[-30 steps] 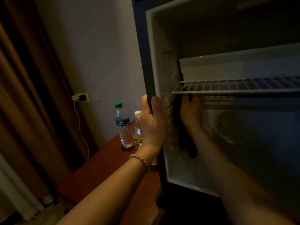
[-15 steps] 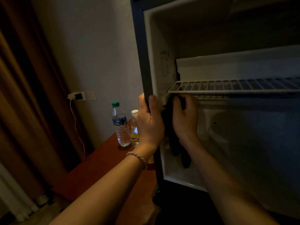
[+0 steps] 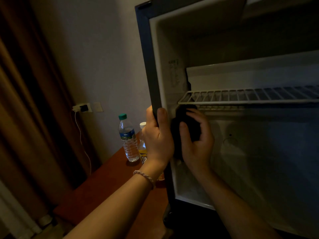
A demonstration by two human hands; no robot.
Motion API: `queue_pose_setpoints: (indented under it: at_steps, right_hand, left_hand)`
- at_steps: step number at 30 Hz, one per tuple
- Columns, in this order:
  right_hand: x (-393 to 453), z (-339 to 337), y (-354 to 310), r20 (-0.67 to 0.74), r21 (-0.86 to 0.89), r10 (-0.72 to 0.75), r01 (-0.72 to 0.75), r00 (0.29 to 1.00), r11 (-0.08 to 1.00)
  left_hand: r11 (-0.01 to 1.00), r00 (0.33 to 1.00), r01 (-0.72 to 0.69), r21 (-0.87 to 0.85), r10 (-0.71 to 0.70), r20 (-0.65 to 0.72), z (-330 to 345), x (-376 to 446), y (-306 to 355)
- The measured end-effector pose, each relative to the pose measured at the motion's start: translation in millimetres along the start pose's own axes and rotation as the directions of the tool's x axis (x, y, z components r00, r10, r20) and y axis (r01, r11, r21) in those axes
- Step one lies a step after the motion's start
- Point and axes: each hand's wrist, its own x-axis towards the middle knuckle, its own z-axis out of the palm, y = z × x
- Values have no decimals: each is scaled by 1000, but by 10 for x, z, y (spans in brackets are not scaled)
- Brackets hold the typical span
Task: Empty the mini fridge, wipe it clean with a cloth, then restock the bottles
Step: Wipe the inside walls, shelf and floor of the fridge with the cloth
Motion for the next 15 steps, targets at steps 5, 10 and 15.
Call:
queue_pose_setpoints:
  at_steps: [5, 10, 15]
  right_hand:
    - [20, -16, 65, 74, -60, -154, 158, 985, 986]
    - [103, -16, 176, 83, -52, -178, 183, 981, 982]
    - [184, -16, 267, 66, -20, -105, 107, 992, 994]
  left_hand:
    - [1000, 1000, -6, 8, 6, 8, -3, -7, -44]
    - [999, 1000, 13, 36, -13, -6, -2, -4, -58]
    - [999, 1000, 20, 26, -20, -5, 3, -2, -39]
